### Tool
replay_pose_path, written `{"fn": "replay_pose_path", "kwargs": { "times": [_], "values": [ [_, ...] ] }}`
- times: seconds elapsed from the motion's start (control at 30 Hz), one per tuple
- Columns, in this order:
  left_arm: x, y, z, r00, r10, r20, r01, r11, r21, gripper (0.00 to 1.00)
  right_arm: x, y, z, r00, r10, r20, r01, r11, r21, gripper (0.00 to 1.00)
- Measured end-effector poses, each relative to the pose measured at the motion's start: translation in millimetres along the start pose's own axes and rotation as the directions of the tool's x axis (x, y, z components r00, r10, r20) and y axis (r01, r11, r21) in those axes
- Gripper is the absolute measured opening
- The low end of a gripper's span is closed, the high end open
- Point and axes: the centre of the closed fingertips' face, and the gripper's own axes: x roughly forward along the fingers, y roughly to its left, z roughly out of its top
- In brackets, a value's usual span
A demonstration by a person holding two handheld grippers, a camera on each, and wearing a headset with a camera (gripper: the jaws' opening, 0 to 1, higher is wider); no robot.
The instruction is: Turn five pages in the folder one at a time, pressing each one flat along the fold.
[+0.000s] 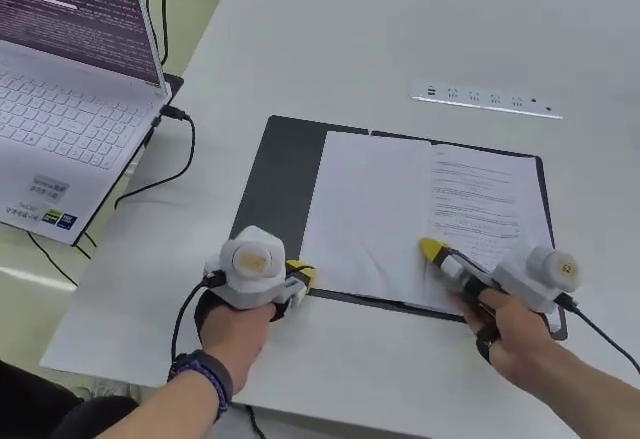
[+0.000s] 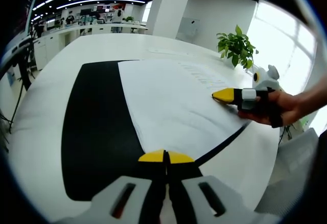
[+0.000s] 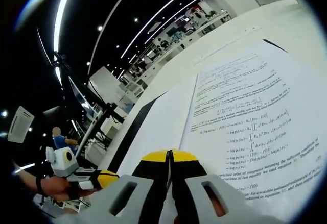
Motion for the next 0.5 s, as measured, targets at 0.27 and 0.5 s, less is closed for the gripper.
{"fn": "replay_pose_path", "kwargs": {
  "times": [0.27,0.5],
  "values": [
    [0.2,0.0,-0.2,1.0000,-0.003,0.003,0.003,1.000,0.004,0.00,-10.4,0.2,-12.8,0.9999,0.007,-0.009,-0.007,1.000,-0.001,0.00],
    [0.1,0.1,-0.3,1.0000,-0.005,0.003,0.005,1.000,0.004,0.00,-22.3,4.2,-24.4,0.9997,0.016,-0.016,-0.016,1.000,0.005,0.00]
  ]
}}
